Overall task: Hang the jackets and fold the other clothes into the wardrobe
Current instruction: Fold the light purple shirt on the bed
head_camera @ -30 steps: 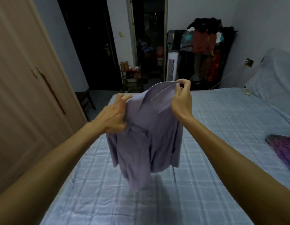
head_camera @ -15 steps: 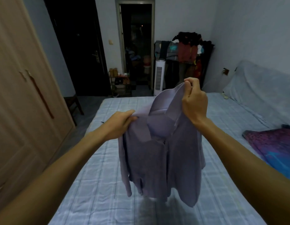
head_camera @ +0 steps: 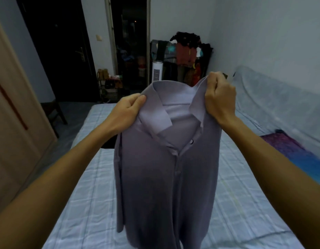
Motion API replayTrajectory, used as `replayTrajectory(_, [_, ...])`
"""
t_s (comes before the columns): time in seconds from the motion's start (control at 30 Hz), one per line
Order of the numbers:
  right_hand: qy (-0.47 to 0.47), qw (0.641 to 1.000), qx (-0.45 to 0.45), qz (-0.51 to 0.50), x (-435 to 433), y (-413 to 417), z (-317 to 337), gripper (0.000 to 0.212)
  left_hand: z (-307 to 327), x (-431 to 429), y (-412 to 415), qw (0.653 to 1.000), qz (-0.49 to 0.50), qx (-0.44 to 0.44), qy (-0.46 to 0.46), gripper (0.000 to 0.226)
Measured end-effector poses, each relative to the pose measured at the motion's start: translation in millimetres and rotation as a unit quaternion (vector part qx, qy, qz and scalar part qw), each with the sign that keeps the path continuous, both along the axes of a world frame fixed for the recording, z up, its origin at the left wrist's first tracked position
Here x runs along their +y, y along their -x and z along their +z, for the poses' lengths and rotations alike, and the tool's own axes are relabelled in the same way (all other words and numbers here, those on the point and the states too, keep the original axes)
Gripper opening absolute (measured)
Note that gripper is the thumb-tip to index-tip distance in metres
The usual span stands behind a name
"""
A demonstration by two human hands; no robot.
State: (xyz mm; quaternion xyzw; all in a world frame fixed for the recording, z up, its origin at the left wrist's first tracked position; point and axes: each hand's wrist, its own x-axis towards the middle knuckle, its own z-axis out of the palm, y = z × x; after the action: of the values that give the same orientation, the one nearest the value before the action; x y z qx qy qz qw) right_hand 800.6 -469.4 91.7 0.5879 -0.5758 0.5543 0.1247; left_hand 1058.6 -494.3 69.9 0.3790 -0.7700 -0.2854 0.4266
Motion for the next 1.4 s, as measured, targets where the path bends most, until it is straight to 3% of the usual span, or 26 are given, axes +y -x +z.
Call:
replayTrajectory(0.13, [-0.090, 0.996, 0.014, 0.011, -57.5, 18.2, -39.7, 0.034, -36.4, -52.8, 6.6, 0.992, 0.031, -0.117, 0.029, 0.054])
replayTrajectory(0.3, [-0.215, 0.976, 0.002, 0.018, -155.5, 41.0, -129.0, 0.032, -106.6, -136.8, 27.8, 0.980, 0.045, -0.192, -0.014, 0.050])
replayTrajectory(0.53, [-0.361, 0.931, -0.029, 0.033, -317.5, 73.1, -319.4, 0.030, -281.9, -322.2, 74.4, 0.941, 0.046, -0.314, -0.119, 0.052])
replayTrajectory(0.63, [-0.384, 0.915, -0.118, 0.025, -396.3, 81.0, -394.7, 0.032, -357.7, -409.1, 94.3, 0.934, 0.165, -0.266, -0.172, 0.042])
replayTrajectory(0.73, [-0.399, 0.898, -0.177, 0.056, -432.1, 83.6, -460.2, 0.052, -424.8, -454.5, 112.6, 0.899, 0.301, -0.184, -0.259, 0.040])
replayTrajectory(0.9, [-0.504, 0.858, -0.070, 0.064, -398.8, 92.4, -605.2, 0.050, -560.6, -420.9, 112.1, 0.871, 0.276, -0.274, -0.300, 0.051])
replayTrajectory(1.0, [-0.551, 0.832, 0.032, 0.060, -370.3, 93.5, -667.0, 0.055, -608.1, -398.6, 85.2, 0.833, 0.338, -0.312, -0.308, 0.051])
replayTrajectory(1.17, [-0.555, 0.817, 0.154, 0.029, -339.0, 93.7, -716.2, 0.061, -649.6, -365.7, 28.1, 0.777, 0.367, -0.351, -0.373, 0.067])
replayTrajectory(1.23, [-0.551, 0.817, 0.170, 0.015, -333.7, 93.0, -720.5, 0.061, -652.8, -354.1, 14.7, 0.775, 0.368, -0.354, -0.371, 0.070])
replayTrajectory(1.33, [-0.553, 0.816, 0.168, -0.010, -328.0, 91.6, -716.4, 0.062, -648.3, -356.9, 4.1, 0.802, 0.339, -0.237, -0.431, 0.046])
replayTrajectory(1.4, [-0.558, 0.812, 0.169, -0.009, -319.9, 93.7, -712.2, 0.064, -641.8, -365.5, -7.5, 0.808, 0.307, -0.210, -0.456, 0.023])
